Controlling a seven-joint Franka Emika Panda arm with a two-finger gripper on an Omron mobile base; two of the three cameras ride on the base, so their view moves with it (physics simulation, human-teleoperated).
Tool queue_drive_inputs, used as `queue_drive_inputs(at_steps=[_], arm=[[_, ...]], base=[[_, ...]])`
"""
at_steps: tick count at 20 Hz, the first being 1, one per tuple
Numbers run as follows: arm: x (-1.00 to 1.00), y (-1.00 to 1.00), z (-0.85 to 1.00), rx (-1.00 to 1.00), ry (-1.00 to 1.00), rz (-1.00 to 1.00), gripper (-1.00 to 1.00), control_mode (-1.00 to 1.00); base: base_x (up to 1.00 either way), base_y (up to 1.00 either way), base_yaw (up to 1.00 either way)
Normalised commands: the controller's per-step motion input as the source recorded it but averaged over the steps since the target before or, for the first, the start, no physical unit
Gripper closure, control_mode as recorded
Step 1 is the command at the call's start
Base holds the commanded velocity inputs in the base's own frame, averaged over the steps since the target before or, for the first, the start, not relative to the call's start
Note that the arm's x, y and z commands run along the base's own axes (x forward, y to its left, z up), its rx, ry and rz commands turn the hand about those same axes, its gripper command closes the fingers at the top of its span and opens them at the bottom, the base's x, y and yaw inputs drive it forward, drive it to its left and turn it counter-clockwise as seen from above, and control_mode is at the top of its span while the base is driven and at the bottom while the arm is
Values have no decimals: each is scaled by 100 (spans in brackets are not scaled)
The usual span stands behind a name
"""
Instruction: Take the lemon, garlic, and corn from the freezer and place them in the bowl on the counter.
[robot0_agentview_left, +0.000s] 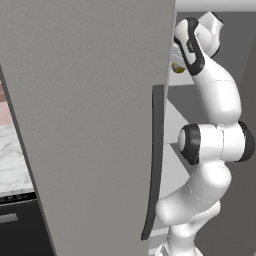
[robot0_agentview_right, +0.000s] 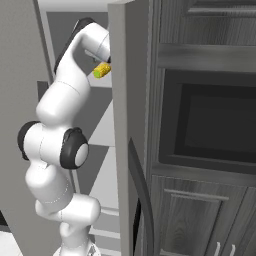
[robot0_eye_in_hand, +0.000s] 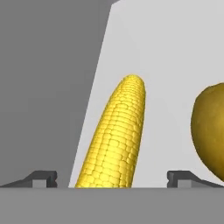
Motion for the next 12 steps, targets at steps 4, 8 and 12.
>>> queue_drive_inputs(at_steps=[4,8,12], arm=[[1,30,-18,0,13,5,-100,-100],[4,2,-17,0,11,8,-100,-100],[2,-1,-30,0,2,0,-100,-100]], base=[[0,0,0],[0,0,0],[0,0,0]])
